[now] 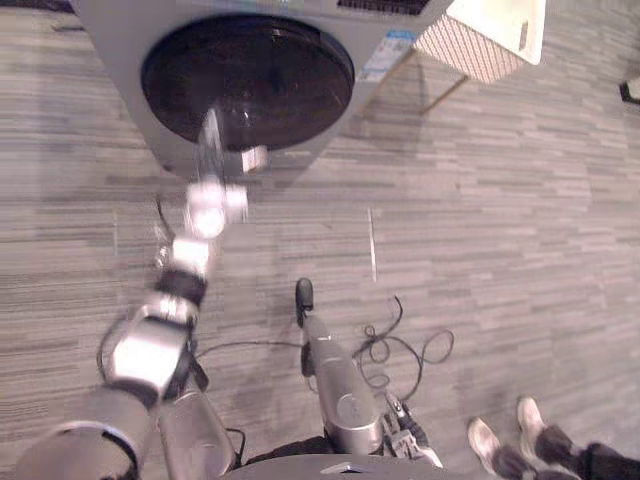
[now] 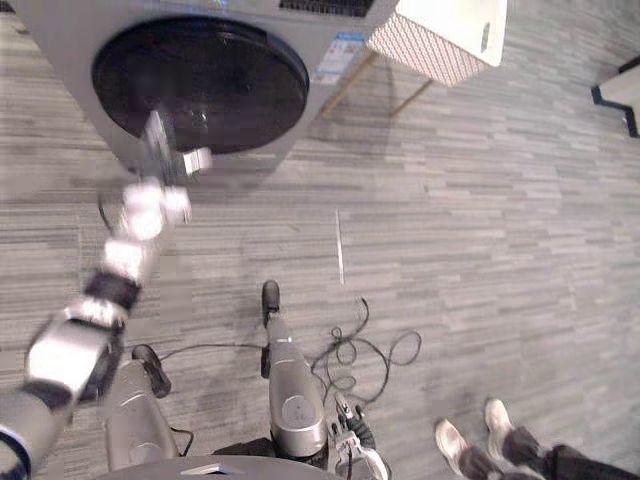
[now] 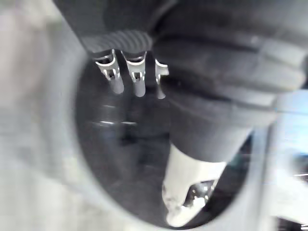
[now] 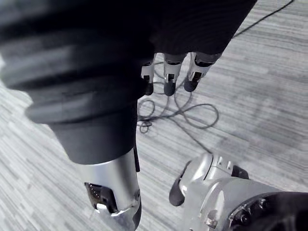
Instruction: Pick up the laundry basket with both hands and put the clothes into the washing machine.
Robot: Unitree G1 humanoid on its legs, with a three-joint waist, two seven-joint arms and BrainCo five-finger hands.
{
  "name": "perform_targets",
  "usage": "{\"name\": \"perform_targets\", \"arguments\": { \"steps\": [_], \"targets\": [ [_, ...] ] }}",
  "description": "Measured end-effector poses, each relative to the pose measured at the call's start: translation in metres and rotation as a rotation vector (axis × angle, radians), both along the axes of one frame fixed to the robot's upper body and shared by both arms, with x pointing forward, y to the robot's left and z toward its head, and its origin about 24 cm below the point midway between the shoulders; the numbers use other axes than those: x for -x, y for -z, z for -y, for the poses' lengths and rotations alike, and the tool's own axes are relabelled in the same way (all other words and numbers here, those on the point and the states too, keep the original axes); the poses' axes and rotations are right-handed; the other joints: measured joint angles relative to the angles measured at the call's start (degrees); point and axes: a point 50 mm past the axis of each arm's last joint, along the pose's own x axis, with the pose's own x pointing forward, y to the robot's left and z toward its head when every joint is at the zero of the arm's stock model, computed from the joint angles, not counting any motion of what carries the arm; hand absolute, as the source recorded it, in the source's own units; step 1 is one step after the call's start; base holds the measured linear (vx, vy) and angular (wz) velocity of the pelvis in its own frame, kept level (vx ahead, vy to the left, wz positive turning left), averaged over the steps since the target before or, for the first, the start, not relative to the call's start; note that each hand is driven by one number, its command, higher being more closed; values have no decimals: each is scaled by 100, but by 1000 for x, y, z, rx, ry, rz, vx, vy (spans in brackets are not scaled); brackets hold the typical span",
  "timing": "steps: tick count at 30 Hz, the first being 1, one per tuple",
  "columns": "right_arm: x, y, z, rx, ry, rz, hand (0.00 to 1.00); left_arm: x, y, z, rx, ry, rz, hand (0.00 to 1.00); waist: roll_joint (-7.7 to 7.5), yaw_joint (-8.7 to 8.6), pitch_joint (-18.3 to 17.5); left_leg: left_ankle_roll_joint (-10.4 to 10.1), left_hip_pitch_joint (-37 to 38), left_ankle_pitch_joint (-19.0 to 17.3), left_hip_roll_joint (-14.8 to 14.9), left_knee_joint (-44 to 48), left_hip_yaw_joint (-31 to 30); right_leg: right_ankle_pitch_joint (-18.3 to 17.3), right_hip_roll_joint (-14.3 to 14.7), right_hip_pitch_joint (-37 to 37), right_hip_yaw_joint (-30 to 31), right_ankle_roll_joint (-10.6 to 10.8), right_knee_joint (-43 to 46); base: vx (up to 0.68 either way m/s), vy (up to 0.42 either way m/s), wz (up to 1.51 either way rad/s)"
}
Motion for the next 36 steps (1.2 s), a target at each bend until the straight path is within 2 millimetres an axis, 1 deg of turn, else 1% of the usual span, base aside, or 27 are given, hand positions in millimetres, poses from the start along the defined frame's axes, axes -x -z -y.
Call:
{"name": "perform_targets", "arguments": {
  "steps": [1,2,3,4,5,6,7,8,9,11,13,18,21,22,24,25,26,27,28,29,30,31,32,33,34,35,36],
  "targets": [
    [2,1,4,12,4,-12,0,15,30,-3,-8,-3,-102,0,86,47,-43,-20,81,42,-9,-112,-1,-9,2,50,-62,5,0,123,-99,14],
    [5,1,13,26,25,-29,0,50,84,-10,-22,-18,-305,0,265,144,-145,-63,275,125,-24,-344,3,-24,15,163,-146,9,0,132,-103,17],
    [8,2,22,47,22,-49,0,88,126,-18,-23,-37,-485,0,446,222,-283,-97,474,215,-38,-565,-1,-49,26,293,-251,-19,0,159,-116,19],
    [11,2,26,55,20,-62,0,108,144,-23,-10,-56,-564,0,535,263,-367,-111,588,258,-46,-679,-2,-77,31,367,-265,-62,0,151,-97,22],
    [14,2,36,92,-12,-87,0,154,175,-32,-3,-82,-717,0,720,392,-652,-149,860,350,-72,-962,-8,-113,36,547,-310,-73,0,110,-65,18],
    [15,2,39,101,-20,-97,0,170,184,-35,-6,-89,-764,0,779,449,-784,-158,943,381,-85,-1060,-9,-127,36,613,-340,-79,-1,74,-55,27],
    [20,3,44,125,-60,-131,0,207,199,-45,-29,-100,-868,0,889,537,-1135,-173,1122,435,-132,-1262,-49,-253,12,801,-424,-107,-2,45,-35,23],
    [20,3,45,135,-79,-138,0,221,204,-49,-42,-103,-902,0,888,587,-1285,-180,1215,449,-167,-1336,-57,-359,-17,876,-432,-91,-2,43,-36,29],
    [21,3,44,148,-119,-152,0,245,210,-55,-61,-114,-958,0,901,682,-1518,-206,1342,461,-198,-1400,-99,-544,-47,1015,-452,14,-1,26,-21,19],
    [15,3,40,166,-184,-152,0,275,217,-60,-49,-150,-1031,0,936,789,-1796,-278,1497,550,-225,-1630,-172,-648,-55,1123,-558,40,32,-1,-34,25],
    [-3,2,32,190,-303,-137,0,297,222,-59,5,-214,-1077,0,915,957,-2036,-306,1676,732,-253,-1957,-165,-754,-65,1127,-568,79,103,-19,-33,11],
    [-32,-1,14,233,-513,-113,0,324,227,-53,170,-381,-1117,0,919,1307,-2134,-338,2190,836,-280,-2227,-282,-1055,-141,1427,-663,167,506,9,10,17],
    [-29,1,9,240,-571,-127,0,336,228,-53,245,-472,-1123,0,832,1367,-2120,-147,2552,701,-584,-2233,-659,-1618,-578,1612,-867,187,1656,58,87,77],
    [-26,1,10,242,-573,-134,0,338,228,-51,263,-492,-1123,0,836,1392,-2085,-70,2671,685,-675,-2247,-887,-1657,-734,1516,-729,3,2364,42,139,89],
    [-23,2,12,247,-568,-137,0,338,227,-51,261,-491,-1118,0,839,1341,-2049,111,2772,736,-885,-2255,-1447,-1295,-759,1228,314,-653,3619,1,155,146],
    [-19,2,14,250,-565,-147,0,339,226,-53,255,-490,-1111,0,785,1337,-2018,207,2796,780,-1031,-2245,-1715,-969,-746,1140,721,-861,4036,-22,149,167],
    [-14,3,17,254,-562,-161,0,339,226,-53,249,-483,-1106,0,778,1330,-1988,276,2800,798,-1147,-2203,-1964,-435,-705,1038,1072,-753,4434,-12,89,157],
    [-11,3,22,261,-554,-172,0,339,225,-53,239,-479,-1103,0,868,1350,-1901,433,2770,743,-1188,-2056,-2251,-836,-471,965,1424,-431,4778,-12,43,130],
    [-13,3,20,260,-553,-165,0,343,226,-53,231,-492,-1119,0,928,1365,-1903,528,2693,680,-1183,-1896,-2413,-1582,-260,911,1519,-313,4749,6,9,106],
    [-13,3,18,256,-554,-162,0,344,226,-54,226,-495,-1125,0,884,1382,-1875,522,2596,647,-1194,-1814,-2560,-1998,-30,877,1497,-346,4431,14,-39,98],
    [-13,4,16,244,-539,-163,0,341,225,-57,211,-488,-1118,0,819,1416,-1837,541,2457,655,-1209,-1820,-2751,-2261,203,866,1503,-333,3711,20,-67,96],
    [-13,4,14,236,-524,-162,0,340,224,-59,209,-494,-1113,0,765,1444,-1822,561,2356,668,-1223,-1893,-2833,-2388,269,844,1514,-357,3284,36,-118,104],
    [-11,7,1,191,-485,-161,0,338,221,-76,182,-527,-1092,0,297,1491,-1917,639,2277,621,-1607,-2318,-2915,-2984,116,645,1783,-498,2307,113,-146,115],
    [-15,4,-1,187,-431,-131,0,326,218,-88,187,-575,-1054,0,12,1377,-1972,621,1258,238,-1973,131,-2356,-2986,-152,143,1904,-256,2319,133,-126,106],
    [-20,0,7,218,-423,-108,0,323,220,-76,232,-580,-1046,0,279,1395,-1893,728,1162,-129,-1823,877,-2138,-2979,-22,68,1823,-264,2466,130,-45,71],
    [-26,-7,26,270,-400,-84,0,324,224,-56,307,-594,-1052,0,1033,1427,-1814,796,1630,-859,-1396,820,-2009,-2941,362,112,1714,-58,2674,39,74,41],
    [-26,-12,42,307,-371,-73,0,322,227,-41,353,-586,-1057,0,1366,1393,-1810,641,1847,-1476,-1161,416,-2010,-2874,546,65,1722,111,2921,22,82,45]
  ]
}}
